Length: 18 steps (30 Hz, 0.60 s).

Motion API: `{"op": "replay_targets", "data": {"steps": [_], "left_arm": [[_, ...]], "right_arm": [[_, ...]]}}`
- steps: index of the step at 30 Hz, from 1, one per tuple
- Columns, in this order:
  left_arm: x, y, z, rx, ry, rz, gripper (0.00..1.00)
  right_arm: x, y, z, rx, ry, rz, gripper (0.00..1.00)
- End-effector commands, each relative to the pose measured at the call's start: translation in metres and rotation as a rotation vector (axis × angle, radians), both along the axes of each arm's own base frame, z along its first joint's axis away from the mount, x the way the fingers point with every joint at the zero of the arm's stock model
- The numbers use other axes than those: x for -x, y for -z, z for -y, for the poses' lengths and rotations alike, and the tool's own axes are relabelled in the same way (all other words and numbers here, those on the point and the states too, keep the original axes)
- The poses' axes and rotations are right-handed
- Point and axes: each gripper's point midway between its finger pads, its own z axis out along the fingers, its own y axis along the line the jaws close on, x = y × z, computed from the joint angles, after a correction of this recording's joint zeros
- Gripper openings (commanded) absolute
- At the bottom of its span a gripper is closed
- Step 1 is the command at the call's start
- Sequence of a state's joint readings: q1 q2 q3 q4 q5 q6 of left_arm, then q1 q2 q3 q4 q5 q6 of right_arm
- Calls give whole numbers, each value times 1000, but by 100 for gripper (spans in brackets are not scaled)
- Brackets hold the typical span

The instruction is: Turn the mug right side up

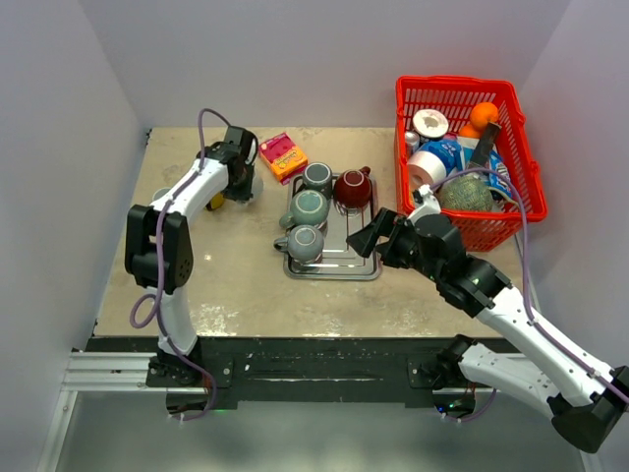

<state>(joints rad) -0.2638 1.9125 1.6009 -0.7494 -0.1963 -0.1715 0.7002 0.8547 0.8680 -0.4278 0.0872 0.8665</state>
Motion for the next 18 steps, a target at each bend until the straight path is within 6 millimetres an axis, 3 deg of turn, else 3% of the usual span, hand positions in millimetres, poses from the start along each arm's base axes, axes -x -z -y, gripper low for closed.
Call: {"op": "replay_targets", "data": {"steps": [1, 10, 14, 18], "left_arm": [[-35, -24, 4, 55, 11, 103, 0], [-38, -4, 3, 92, 8, 19, 0], [-39, 2, 3, 90, 9, -6, 26], [-38, 2, 2, 87, 10, -12, 40]], "right_arm": [[0, -1, -2, 0, -17, 28, 99], [-1, 21, -7, 14, -25, -20, 99], [-3, 27, -8, 31, -26, -42, 99], [-4, 27, -6, 39, -14, -42, 99]]}}
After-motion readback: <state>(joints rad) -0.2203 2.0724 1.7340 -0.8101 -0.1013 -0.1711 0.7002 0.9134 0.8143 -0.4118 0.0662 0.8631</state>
